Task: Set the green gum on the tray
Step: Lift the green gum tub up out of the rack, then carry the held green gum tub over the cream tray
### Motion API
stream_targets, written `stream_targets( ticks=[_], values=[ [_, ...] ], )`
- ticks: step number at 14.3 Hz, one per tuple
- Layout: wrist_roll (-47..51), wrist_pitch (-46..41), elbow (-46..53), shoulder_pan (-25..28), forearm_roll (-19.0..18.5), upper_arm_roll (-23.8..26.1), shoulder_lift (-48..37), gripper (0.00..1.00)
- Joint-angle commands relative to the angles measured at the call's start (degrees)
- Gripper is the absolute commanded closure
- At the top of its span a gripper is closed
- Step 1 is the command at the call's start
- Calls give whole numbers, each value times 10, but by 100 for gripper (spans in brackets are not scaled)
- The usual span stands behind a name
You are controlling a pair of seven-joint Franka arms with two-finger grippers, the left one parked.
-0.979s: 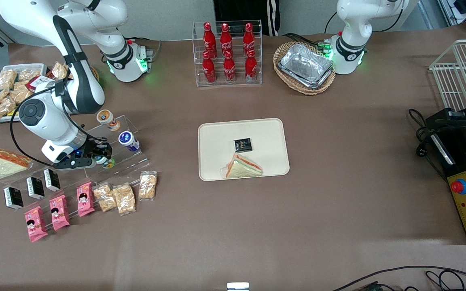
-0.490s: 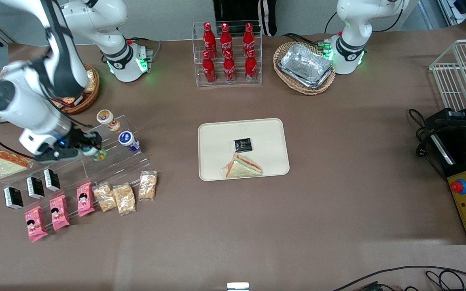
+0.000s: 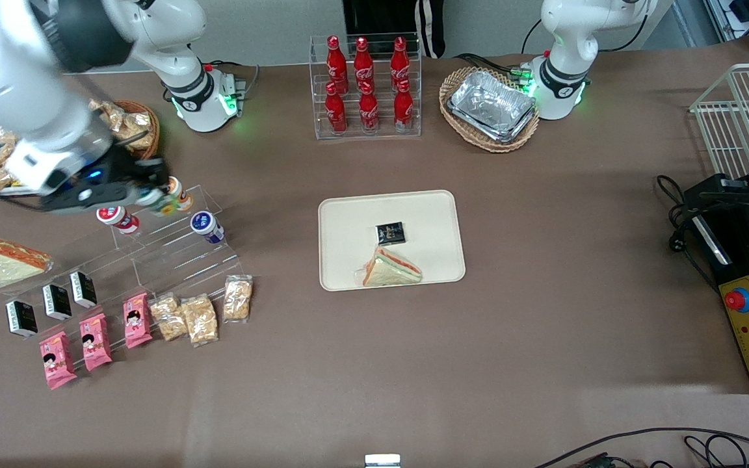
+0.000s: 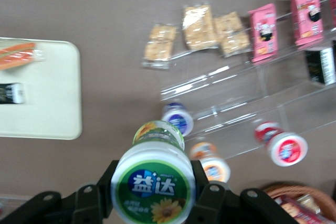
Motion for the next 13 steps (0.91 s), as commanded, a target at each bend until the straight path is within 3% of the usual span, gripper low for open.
stream_targets(
  ticks=[1,5,13],
  values=[
    [163,-22,40,-2,44,105,16,100],
    [292,22,32,0,52,198,53,100],
    [359,320,-190,56,46,214,89,100]
  ],
)
